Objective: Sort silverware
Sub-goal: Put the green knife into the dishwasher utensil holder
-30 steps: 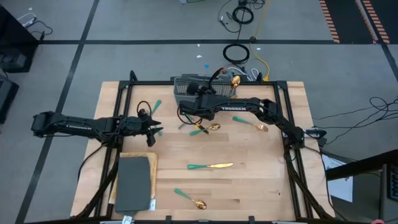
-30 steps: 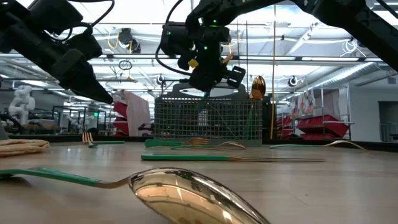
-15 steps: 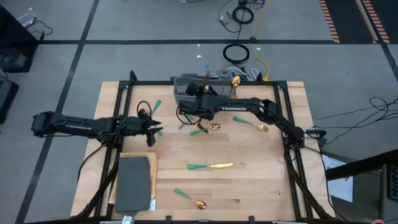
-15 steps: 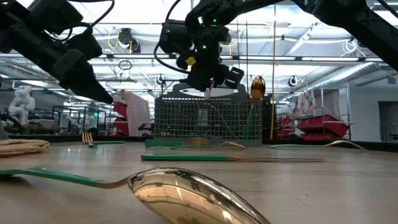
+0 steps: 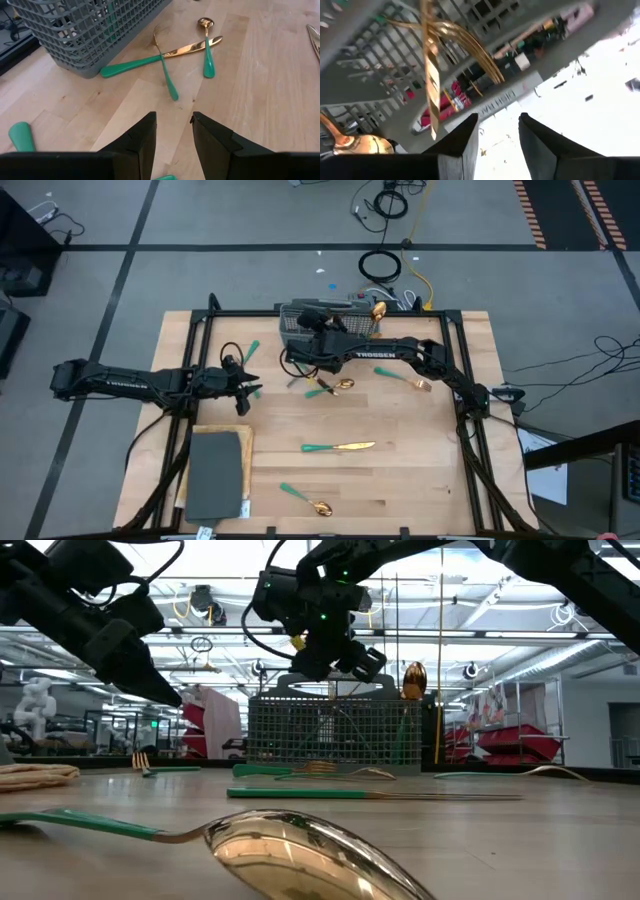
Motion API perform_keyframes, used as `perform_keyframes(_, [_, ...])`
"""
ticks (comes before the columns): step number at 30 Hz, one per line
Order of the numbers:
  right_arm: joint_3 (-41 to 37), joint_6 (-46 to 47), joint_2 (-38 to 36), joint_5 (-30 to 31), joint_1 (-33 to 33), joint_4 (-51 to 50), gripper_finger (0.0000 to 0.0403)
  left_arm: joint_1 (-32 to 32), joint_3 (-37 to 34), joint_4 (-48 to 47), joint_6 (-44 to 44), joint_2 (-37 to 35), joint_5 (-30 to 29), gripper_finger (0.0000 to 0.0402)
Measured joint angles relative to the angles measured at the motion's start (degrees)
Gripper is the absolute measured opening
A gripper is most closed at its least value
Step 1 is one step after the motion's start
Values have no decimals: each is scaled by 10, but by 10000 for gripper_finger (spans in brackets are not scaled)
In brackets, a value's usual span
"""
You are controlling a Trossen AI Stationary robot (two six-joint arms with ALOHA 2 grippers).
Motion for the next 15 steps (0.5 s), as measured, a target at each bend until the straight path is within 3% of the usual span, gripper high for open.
perform_keyframes(6, [28,128,0,39,11,0,128,0,0,0,0,0,0,132])
perform_keyframes(9, [60,197,0,4,32,-34,128,0,0,0,0,0,0,132])
perform_keyframes(12, [105,301,0,-140,60,-83,128,0,0,0,-1,0,0,132])
perform_keyframes(15, [147,412,0,-385,74,-131,128,0,0,0,-1,0,0,132])
